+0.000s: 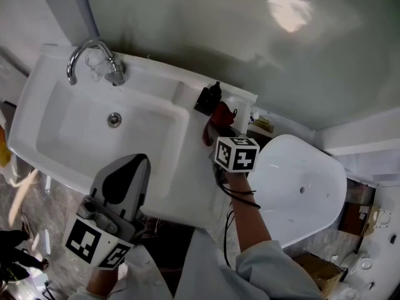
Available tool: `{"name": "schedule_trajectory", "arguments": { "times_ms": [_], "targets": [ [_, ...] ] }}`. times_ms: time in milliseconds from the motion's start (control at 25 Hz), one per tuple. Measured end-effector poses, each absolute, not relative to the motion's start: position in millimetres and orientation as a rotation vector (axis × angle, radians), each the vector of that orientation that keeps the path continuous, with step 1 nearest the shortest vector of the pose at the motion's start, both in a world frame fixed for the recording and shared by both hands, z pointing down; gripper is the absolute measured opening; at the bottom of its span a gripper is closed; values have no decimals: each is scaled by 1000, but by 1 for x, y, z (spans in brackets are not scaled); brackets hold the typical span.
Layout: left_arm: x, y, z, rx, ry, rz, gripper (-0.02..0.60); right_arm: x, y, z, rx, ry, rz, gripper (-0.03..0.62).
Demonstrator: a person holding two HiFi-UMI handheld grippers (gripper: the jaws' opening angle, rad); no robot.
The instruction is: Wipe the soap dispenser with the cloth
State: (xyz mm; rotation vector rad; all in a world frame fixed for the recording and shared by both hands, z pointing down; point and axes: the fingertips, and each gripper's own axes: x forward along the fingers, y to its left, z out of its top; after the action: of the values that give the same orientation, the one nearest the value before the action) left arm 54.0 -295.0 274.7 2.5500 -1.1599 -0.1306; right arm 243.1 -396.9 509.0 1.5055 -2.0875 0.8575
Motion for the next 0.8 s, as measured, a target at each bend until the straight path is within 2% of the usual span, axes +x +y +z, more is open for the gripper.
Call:
{"name": "schedule_trajectory", "arguments": {
  "times_ms": [480,800],
  "targets": [
    [93,-275,256,2616,-1119,-169,3,249,-315,408,1621,-2317,688,55],
    [114,-246,247,2644,-1077,-192,3,255,-269,372,1623,-2347,545,55]
  ]
}}
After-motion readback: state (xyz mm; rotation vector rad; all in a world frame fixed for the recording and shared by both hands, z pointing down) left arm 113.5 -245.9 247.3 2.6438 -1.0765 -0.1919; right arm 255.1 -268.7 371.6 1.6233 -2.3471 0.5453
